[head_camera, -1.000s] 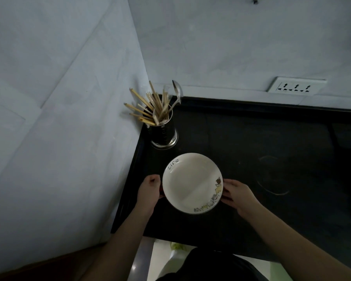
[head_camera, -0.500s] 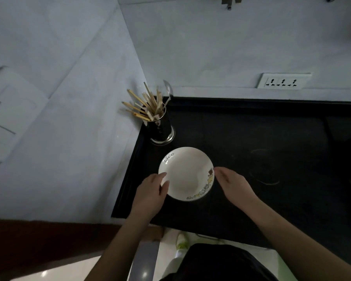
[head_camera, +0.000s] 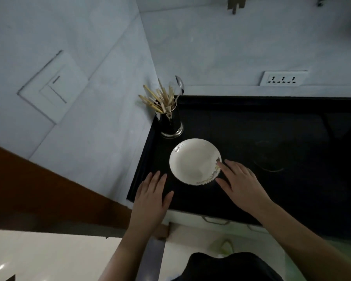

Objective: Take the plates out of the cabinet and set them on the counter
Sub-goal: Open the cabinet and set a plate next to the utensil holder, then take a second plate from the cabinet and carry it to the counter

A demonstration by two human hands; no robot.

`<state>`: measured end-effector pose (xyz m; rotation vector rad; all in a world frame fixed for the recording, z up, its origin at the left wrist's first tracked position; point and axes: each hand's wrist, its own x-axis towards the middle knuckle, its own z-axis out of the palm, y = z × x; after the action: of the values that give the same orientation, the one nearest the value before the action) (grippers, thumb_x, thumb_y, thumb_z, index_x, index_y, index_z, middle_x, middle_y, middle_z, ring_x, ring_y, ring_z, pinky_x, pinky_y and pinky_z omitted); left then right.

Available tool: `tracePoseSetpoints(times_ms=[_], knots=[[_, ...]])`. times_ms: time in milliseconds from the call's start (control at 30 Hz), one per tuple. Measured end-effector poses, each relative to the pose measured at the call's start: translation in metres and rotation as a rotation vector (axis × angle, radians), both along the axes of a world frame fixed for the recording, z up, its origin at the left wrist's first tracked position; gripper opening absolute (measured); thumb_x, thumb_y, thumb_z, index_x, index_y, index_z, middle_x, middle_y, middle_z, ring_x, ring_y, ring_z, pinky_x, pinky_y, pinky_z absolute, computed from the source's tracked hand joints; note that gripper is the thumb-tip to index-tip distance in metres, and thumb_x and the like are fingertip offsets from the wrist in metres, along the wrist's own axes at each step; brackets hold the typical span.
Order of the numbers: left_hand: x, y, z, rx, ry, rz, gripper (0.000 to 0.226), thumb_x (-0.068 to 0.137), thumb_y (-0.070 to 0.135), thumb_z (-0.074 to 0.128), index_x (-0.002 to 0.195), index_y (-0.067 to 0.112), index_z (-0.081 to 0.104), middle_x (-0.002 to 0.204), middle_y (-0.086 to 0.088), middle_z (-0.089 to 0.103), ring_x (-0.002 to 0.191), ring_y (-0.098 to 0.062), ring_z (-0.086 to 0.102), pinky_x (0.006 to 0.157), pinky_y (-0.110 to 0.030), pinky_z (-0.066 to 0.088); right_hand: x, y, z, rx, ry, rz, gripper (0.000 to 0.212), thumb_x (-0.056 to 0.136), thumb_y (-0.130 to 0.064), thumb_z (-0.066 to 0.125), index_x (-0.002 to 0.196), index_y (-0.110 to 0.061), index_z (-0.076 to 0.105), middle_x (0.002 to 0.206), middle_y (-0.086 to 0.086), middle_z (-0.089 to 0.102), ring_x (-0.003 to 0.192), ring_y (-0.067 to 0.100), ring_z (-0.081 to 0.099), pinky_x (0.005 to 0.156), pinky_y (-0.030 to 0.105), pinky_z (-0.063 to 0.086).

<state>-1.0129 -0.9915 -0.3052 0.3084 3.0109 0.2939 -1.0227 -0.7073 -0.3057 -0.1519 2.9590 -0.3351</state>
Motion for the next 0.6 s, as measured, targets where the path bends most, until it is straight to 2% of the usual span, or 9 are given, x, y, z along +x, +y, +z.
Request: tracePoseSetpoints(times_ms=[167, 333, 400, 600], knots=[[0.016, -0.030, 0.014, -0.009, 0.083, -0.111, 0.061, 0.100, 0.055, 0.027, 0.154, 0.025, 0.026, 0.162, -0.001, 0.022, 0.151, -0.020, 0.009, 0.118, -0.035, 0.003, 0.034, -0.034, 0.015, 0.036, 0.038, -0.066, 0.067, 0.092, -0.059, 0.020, 0.150, -0.026, 0.024, 0.154, 0.004, 0.033, 0.142, 0.024, 0.028, 0.115, 0.043, 0.025], [0.045, -0.073, 0.010, -0.078, 0.003, -0.182, 0.068, 0.096, 0.064, 0.015, 0.155, 0.032, 0.005, 0.165, 0.004, 0.012, 0.151, -0.018, 0.003, 0.119, -0.041, 0.004, 0.082, -0.094, 0.017, -0.017, 0.033, -0.130, 0.068, 0.092, -0.060, 0.018, 0.150, -0.027, 0.023, 0.155, 0.002, 0.033, 0.142, 0.022, 0.026, 0.115, 0.040, 0.023], [0.057, -0.084, 0.008, -0.075, 0.001, -0.210, 0.070, 0.094, 0.066, 0.012, 0.155, 0.033, 0.004, 0.164, 0.004, 0.014, 0.151, -0.018, 0.005, 0.119, -0.042, 0.006, 0.103, -0.112, 0.016, -0.006, 0.002, -0.146, 0.068, 0.092, -0.061, 0.016, 0.152, -0.029, 0.020, 0.157, -0.001, 0.027, 0.144, 0.020, 0.022, 0.116, 0.038, 0.020], [0.076, -0.067, 0.009, -0.012, -0.029, -0.347, 0.075, 0.090, 0.067, 0.008, 0.155, 0.032, 0.005, 0.164, 0.004, 0.017, 0.151, -0.019, 0.009, 0.119, -0.044, 0.014, 0.177, -0.107, 0.027, 0.051, 0.005, -0.301, 0.069, 0.092, -0.061, 0.012, 0.151, -0.027, 0.023, 0.156, 0.002, 0.030, 0.143, 0.021, 0.025, 0.116, 0.036, 0.019]])
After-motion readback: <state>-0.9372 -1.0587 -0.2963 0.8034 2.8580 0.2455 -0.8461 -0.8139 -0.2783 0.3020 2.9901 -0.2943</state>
